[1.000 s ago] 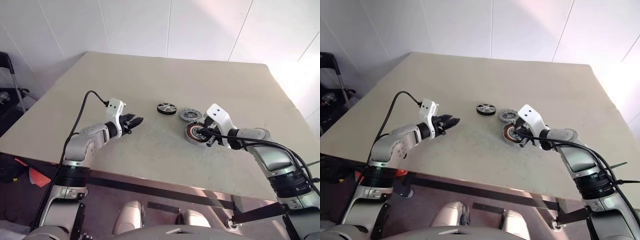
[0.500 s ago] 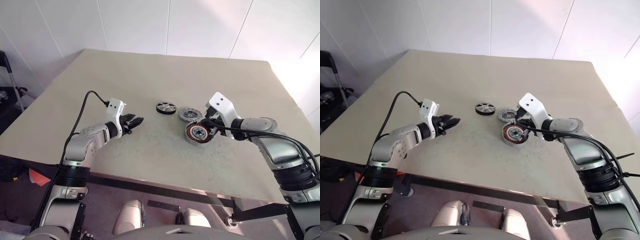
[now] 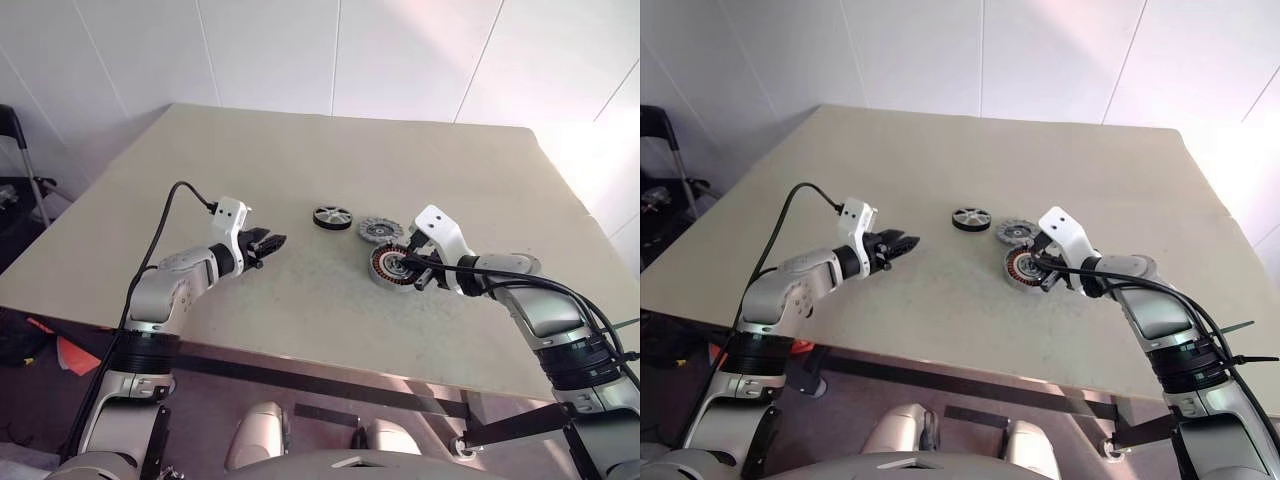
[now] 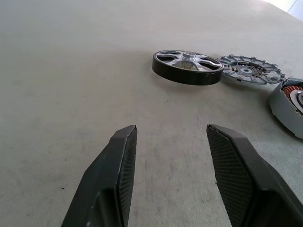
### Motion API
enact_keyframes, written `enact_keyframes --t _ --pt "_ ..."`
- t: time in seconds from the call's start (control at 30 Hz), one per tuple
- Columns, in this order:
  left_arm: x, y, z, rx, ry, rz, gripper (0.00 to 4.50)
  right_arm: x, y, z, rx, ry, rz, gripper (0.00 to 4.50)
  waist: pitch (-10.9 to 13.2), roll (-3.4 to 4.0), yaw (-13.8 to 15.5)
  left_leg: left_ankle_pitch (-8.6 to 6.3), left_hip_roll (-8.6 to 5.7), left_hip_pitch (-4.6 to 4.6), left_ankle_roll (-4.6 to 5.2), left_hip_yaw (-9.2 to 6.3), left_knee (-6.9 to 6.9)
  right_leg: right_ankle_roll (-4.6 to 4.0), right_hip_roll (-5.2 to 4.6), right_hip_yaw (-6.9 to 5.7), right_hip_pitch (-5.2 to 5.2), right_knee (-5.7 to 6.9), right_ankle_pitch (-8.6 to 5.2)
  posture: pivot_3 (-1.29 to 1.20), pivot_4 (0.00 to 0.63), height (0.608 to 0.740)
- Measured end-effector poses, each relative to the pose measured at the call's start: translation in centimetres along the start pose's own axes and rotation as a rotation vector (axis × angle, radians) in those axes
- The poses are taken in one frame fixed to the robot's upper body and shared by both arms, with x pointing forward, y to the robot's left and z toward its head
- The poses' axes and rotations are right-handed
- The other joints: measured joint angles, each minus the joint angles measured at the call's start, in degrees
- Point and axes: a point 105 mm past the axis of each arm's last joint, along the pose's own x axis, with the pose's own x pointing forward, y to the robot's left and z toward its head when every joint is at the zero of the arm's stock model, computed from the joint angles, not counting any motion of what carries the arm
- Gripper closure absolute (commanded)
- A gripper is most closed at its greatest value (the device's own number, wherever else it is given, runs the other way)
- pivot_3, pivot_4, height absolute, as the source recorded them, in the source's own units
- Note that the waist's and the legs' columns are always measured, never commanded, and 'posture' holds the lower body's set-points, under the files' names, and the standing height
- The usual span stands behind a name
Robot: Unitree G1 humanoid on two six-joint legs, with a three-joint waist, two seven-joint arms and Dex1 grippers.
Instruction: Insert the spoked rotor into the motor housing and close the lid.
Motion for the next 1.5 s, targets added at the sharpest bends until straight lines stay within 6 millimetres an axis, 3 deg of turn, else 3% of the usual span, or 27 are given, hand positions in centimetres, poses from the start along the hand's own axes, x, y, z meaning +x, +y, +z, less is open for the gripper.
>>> enact_keyframes --t 0.33,0.43,0.67,1.07,1.3,1.5 --pt "0.0 0.0 0.0 -0.001 0.001 -0.001 2.03 -1.1 0.4 3.3 -0.081 -0.069 -0.004 4.48 -0.01 0.02 0.03 -0.03 0.00 -0.97 0.07 0.01 -0.07 -0.47 0.01 -0.03 -0.90 0.09 0.27 0.00 0.000 0.740" --pt "0.0 0.0 -0.1 -0.002 0.002 0.000 2.03 -1.0 0.5 3.1 -0.073 -0.062 0.004 4.48 -0.01 0.02 0.10 -0.04 0.00 -0.97 0.09 0.01 -0.05 -0.47 0.01 -0.03 -0.88 0.08 0.27 0.00 0.000 0.740" --pt "0.0 0.2 -0.2 -0.004 0.008 0.005 2.03 -0.6 1.3 0.4 -0.022 -0.004 0.028 4.48 -0.01 0.02 0.04 0.00 0.00 -0.73 0.02 0.01 -0.04 -0.47 0.01 -0.03 -0.72 0.12 0.28 0.00 0.000 0.740" --pt "0.0 0.4 -0.5 -0.009 0.016 0.010 2.03 -0.4 1.3 0.6 -0.019 -0.011 0.026 4.48 -0.01 0.02 0.04 0.00 0.01 -0.69 0.02 0.01 -0.05 -0.47 0.01 -0.03 -0.67 0.11 0.28 0.00 0.000 0.740" --pt "0.1 0.4 -0.5 -0.007 0.013 0.009 2.03 -0.9 0.9 2.1 -0.058 -0.039 0.011 4.48 -0.01 0.02 0.04 0.00 0.01 -0.69 0.02 0.01 -0.05 -0.47 0.01 -0.03 -0.68 0.11 0.28 0.00 0.000 0.740" --pt "0.1 0.4 -0.5 -0.007 0.013 0.010 2.03 -0.9 0.9 2.1 -0.056 -0.039 0.010 4.48 -0.01 0.02 0.04 0.00 0.01 -0.70 0.02 0.01 -0.05 -0.47 0.01 -0.03 -0.68 0.11 0.28 0.00 0.000 0.740"
